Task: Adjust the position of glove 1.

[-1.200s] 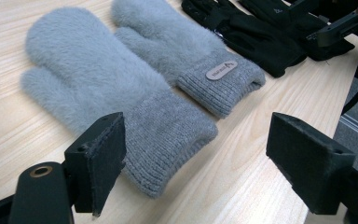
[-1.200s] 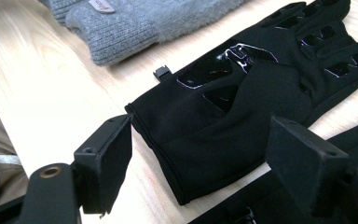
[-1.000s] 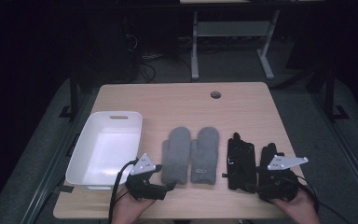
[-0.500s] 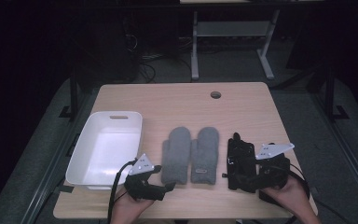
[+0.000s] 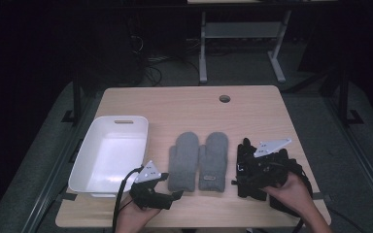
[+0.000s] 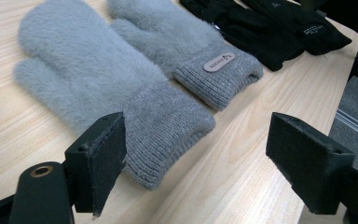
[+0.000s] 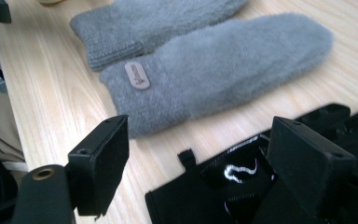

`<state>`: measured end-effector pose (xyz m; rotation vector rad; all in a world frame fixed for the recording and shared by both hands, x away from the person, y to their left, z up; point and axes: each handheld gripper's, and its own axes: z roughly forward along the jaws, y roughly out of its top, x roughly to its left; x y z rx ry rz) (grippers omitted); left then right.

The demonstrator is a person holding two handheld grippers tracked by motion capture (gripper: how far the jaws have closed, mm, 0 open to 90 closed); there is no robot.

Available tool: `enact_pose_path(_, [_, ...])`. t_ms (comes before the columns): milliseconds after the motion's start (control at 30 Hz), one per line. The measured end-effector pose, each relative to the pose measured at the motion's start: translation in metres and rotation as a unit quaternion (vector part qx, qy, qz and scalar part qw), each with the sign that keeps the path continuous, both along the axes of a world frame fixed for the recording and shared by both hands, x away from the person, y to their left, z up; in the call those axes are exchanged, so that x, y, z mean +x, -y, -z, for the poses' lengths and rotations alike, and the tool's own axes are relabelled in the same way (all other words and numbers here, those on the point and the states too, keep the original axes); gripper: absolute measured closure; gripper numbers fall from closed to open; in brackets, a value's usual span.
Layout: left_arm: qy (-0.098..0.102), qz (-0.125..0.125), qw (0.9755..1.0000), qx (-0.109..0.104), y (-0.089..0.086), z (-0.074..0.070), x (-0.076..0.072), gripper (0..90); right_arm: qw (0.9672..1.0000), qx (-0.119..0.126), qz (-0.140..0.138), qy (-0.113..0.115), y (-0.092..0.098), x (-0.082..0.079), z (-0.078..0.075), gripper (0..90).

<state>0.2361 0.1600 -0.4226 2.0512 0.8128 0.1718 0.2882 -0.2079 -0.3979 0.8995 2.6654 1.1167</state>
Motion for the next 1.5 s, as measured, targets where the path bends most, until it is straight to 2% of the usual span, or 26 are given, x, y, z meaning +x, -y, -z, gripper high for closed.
enact_pose_path(100, [0.000,0.000,1.0000,0.000,0.000,0.000,0.000,19.8,1.0000,0.000,-0.006,0.001,-0.004,0.003,-0.002,20.2])
enact_pose_path(267, [0.004,0.004,1.0000,0.001,0.000,0.000,0.000,19.8,0.9994,-0.011,-0.032,-0.005,-0.022,0.012,-0.011,19.2])
enact_pose_path(433, [0.003,0.002,1.0000,-0.003,0.000,-0.001,-0.001,19.8,0.9986,-0.023,-0.047,-0.008,-0.035,0.022,-0.015,19.4])
enact_pose_path(833, [0.003,-0.001,1.0000,-0.003,0.001,-0.001,-0.001,19.8,0.9952,-0.052,-0.081,-0.015,-0.060,0.047,-0.014,21.9])
enact_pose_path(1033, [0.003,0.002,1.0000,-0.005,0.002,-0.001,-0.002,19.8,0.9927,-0.076,-0.092,-0.021,-0.074,0.063,-0.006,24.0])
enact_pose_path(1100, [0.003,0.001,1.0000,-0.006,0.002,-0.002,-0.002,19.8,0.9913,-0.086,-0.094,-0.032,-0.081,0.072,0.004,24.7])
enact_pose_path(1167, [0.003,0.001,1.0000,-0.005,0.002,-0.002,-0.001,19.8,0.9906,-0.092,-0.096,-0.035,-0.082,0.074,0.007,25.0])
enact_pose_path(1200, [0.003,0.001,1.0000,-0.004,0.001,-0.002,-0.001,19.8,0.9892,-0.101,-0.099,-0.038,-0.086,0.079,0.013,27.6])
enact_pose_path(1433, [0.003,0.000,1.0000,-0.007,0.002,-0.002,-0.002,19.8,0.9856,-0.130,-0.098,-0.048,-0.092,0.090,0.029,33.3])
enact_pose_path(1467, [0.004,0.001,1.0000,-0.006,0.002,-0.002,-0.002,19.8,0.9830,-0.145,-0.101,-0.050,-0.094,0.091,0.035,34.7])
enact_pose_path(1500, [0.004,0.001,1.0000,-0.006,0.002,-0.002,-0.002,19.8,0.9830,-0.145,-0.101,-0.050,-0.094,0.091,0.035,34.7])
